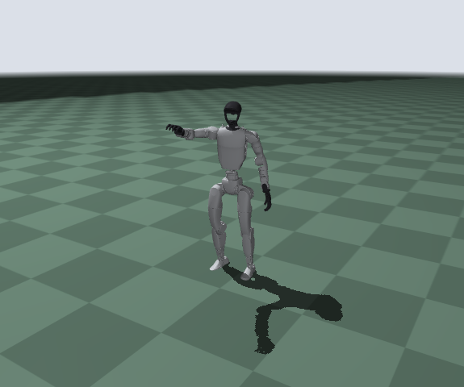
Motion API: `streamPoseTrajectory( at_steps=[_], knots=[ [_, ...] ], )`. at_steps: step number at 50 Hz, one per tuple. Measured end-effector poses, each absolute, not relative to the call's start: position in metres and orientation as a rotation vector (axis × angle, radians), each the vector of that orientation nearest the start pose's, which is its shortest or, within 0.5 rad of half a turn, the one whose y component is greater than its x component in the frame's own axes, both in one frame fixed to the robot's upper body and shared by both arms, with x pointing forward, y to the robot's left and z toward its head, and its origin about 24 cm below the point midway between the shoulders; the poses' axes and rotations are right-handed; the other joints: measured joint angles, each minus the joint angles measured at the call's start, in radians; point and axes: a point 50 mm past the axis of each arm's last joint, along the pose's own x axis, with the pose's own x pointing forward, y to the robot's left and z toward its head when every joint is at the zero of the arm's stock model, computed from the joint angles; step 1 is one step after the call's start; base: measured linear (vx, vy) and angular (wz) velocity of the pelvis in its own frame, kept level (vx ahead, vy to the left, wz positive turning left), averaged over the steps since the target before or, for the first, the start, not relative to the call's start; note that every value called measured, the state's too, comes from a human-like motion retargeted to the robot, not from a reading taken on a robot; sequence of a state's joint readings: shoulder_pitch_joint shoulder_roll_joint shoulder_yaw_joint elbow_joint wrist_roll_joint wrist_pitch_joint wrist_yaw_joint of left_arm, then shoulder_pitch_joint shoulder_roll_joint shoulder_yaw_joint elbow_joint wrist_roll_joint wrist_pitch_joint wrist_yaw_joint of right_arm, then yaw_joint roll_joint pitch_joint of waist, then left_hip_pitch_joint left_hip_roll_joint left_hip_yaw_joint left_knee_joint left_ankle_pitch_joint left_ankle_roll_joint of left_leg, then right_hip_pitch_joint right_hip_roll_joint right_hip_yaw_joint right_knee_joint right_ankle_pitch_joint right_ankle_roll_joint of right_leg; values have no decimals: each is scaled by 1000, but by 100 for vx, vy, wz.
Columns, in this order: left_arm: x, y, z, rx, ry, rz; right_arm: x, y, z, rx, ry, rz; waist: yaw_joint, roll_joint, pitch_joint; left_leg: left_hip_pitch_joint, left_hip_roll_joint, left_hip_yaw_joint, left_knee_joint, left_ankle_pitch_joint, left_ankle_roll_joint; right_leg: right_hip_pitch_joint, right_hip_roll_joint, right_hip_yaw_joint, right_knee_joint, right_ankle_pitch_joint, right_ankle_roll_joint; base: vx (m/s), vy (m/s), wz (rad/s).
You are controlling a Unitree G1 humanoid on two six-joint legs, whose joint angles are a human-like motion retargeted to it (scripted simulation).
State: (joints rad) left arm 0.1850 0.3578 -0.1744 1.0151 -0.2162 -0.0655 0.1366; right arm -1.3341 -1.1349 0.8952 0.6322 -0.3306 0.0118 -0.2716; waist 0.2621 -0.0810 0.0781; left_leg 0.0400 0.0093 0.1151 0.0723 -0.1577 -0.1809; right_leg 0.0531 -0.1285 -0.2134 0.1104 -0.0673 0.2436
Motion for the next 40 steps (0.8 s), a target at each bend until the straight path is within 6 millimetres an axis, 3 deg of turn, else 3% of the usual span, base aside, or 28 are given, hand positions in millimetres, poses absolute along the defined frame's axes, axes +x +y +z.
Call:
streamPoseTrajectory(
  at_steps=[6, 10, 13, 20, 25, 33, 36, 40],
  knots=[
    [55, 274, -147, 286, 1153, 280, 334, -257, 343, -1667, -604, -292, -58, 1, 6, 27, 10, 64, 12, -20, 6, 1, 11, 70, -4, 0, 3, 4, 4, -61],
    [62, 279, -143, 279, 1120, 304, 308, -262, 341, -1634, -651, -252, -108, 5, 14, 37, 16, 84, 24, -28, 13, 5, 16, 91, -2, -1, 5, 2, 4, -30],
    [69, 284, -137, 238, 1071, 362, 290, -273, 337, -1622, -642, -254, -157, 6, 3, 32, 11, 86, 21, -25, 18, -5, 12, 97, 1, 0, 8, 0, 0, 0],
    [78, 316, -112, 164, 917, 560, 236, -325, 308, -1529, -549, -410, -279, -32, -1, 29, 6, 74, 21, -30, 19, -19, 3, 80, 36, -16, 14, 0, 0, 0],
    [80, 318, -112, 209, 944, 488, 214, -353, 299, -1524, -451, -525, -348, -31, 9, 22, 13, 86, 27, -35, 18, -26, 12, 100, 27, -13, 11, -1, 0, -10],
    [111, 314, -114, 458, 1015, 181, 209, -364, 293, -1518, -392, -564, -400, -7, 43, -11, 60, 152, 41, -40, 16, -175, 43, 97, 191, 6, -5, -7, -1, -44],
    [133, 313, -110, 538, 991, 144, 212, -362, 293, -1522, -406, -555, -405, 0, 59, -21, 75, 180, 48, -42, 11, -222, 27, 3, 231, -14, -6, -4, -4, -52],
    [171, 304, -100, 593, 890, 82, 215, -360, 290, -1570, -413, -526, -387, 1, 75, -21, 80, 236, 53, -67, -10, -230, -26, -250, 203, -32, -20, 2, -5, -63]
  ],
)
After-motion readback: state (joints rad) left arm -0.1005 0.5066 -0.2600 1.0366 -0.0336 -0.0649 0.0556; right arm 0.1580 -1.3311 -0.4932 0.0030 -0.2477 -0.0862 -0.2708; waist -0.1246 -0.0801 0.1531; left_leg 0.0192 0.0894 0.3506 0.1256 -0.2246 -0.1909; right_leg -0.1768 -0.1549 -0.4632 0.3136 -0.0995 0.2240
